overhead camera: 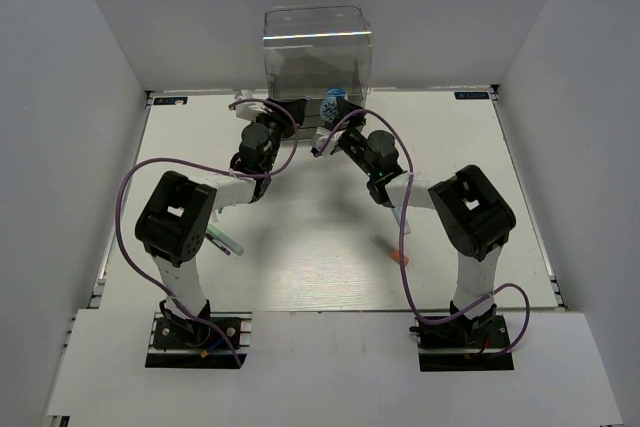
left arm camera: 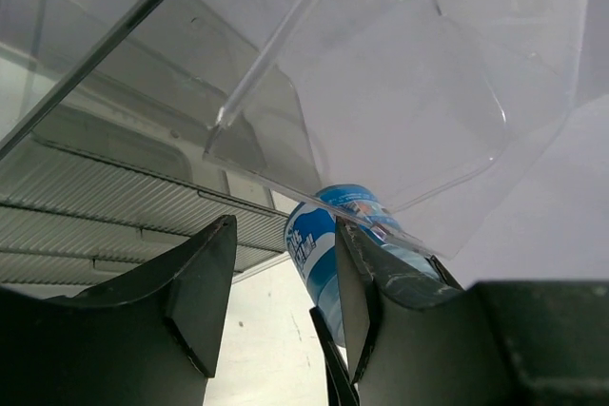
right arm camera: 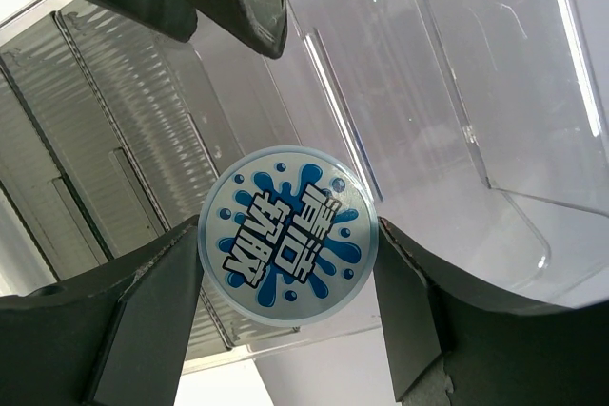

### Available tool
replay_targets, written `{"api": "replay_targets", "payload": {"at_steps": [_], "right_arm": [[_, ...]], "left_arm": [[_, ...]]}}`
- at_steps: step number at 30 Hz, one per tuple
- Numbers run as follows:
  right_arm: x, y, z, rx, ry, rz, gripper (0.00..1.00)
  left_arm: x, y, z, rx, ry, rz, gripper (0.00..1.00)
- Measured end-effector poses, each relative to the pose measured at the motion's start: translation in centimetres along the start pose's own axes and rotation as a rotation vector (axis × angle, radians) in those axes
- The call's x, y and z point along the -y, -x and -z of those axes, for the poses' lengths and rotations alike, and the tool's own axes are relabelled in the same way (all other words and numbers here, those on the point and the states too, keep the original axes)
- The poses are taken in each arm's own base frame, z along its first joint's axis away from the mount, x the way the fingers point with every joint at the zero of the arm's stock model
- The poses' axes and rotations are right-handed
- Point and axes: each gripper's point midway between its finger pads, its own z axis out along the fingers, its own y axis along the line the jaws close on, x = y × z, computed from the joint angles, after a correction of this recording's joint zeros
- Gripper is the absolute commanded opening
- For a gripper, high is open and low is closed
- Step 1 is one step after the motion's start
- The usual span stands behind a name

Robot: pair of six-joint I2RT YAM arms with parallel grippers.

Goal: Sort the stationery into containers
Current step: Place the stationery in the storage box.

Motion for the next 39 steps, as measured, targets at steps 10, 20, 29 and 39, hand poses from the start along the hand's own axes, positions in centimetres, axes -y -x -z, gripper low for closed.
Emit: {"api": "replay_targets", "payload": {"at_steps": [10,20,29,39], "right_arm": [[0.9,0.5,0.5,0.019,-0.014,-0.007,0.00],[0.8,0.6,-0.2,0.033,-0.017,0.008,0.00],[0.6,0.5,-2.0,0.055,-0.022,0.044,0.00],[1.2,-0.2,-4.6,0.059,-0.052,0.078,0.00]], "left_arm": [[1.6,0.1,0.1,0.014,-0.061,-0.036,0.56],[2.7,0.9,0.3,0.025,-0.093,-0.056,0.56],[4.0,1.9,0.5,0.050,-0.122,-0.059,0.56],[4.7,2.6,0.7,0.062,-0.136,-0.057,0.56]]}}
